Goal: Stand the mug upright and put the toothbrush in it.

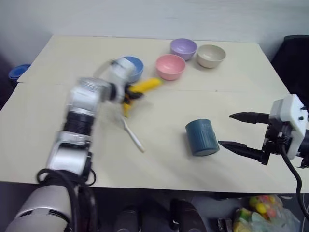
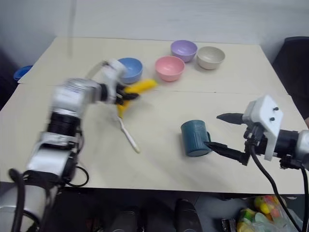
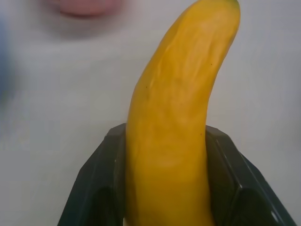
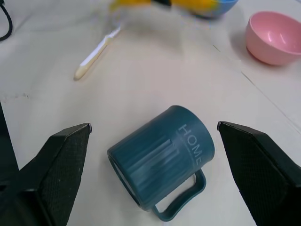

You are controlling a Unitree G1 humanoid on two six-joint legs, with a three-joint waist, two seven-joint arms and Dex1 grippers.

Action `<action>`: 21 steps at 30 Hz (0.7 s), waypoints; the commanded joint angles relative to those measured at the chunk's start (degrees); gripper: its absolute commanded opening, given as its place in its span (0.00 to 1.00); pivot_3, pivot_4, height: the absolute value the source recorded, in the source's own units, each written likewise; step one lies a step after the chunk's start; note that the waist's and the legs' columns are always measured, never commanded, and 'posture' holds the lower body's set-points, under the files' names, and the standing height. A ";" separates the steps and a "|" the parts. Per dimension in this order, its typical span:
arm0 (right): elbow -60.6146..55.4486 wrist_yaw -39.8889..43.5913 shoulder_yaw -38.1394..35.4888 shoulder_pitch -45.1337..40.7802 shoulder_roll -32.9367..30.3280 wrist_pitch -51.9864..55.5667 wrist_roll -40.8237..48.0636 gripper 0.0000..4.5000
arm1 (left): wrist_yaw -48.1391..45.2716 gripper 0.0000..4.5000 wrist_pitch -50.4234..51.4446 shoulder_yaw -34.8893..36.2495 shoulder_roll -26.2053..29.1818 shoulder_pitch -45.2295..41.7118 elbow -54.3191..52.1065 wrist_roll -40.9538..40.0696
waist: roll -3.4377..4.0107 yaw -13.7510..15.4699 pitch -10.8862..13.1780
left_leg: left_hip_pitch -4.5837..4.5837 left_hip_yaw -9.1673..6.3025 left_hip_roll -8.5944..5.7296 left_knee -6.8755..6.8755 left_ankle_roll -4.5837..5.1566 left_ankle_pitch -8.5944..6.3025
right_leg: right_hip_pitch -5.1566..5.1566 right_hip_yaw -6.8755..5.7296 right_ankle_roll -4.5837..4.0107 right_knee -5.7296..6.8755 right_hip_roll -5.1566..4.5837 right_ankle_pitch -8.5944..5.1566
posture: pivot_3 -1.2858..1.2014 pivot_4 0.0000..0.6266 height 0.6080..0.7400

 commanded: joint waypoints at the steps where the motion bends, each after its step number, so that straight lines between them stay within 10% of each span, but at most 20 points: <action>1: 0.89 1.67 2.93 -3.96 0.56 -2.85 0.11 1.00 | 3.98 0.39 7.30 7.35 8.91 11.23 -9.94 1.33 | 0.19 -0.26 -0.11 | 0.19 -0.17 -0.09 -0.13 -0.03 -0.02 | 0.02 0.09 -0.01 0.01 0.00 0.00 | 0.52 0.24 1.00; 6: 1.31 3.05 7.83 -13.66 1.94 -1.06 7.23 1.00 | 2.38 0.39 14.85 17.59 17.33 28.27 -18.38 -2.74 | -0.08 1.03 0.03 | 0.40 -0.26 -0.19 -0.18 -0.09 -0.05 | 0.11 0.13 -0.01 0.00 -0.06 0.00 | 0.52 0.24 1.00; 14: 6.85 7.23 18.99 -24.07 4.08 -2.50 2.30 1.00 | 9.07 0.39 17.61 28.71 11.06 37.71 -23.13 -6.84 | -0.29 2.33 -0.03 | -0.16 -1.19 -0.39 0.39 -0.17 -0.15 | 0.28 -0.18 -0.12 -0.12 -0.76 0.07 | 0.52 0.24 1.00; 21: 8.30 8.91 20.62 -22.89 3.74 -3.71 -2.15 1.00 | 11.17 0.88 16.86 31.72 10.15 39.63 -27.18 -9.91 | -0.29 1.38 -0.03 | -0.15 -1.03 -0.59 0.25 -0.13 -0.13 | 0.16 -0.75 -0.11 -0.04 -0.68 0.07 | 0.52 0.24 1.00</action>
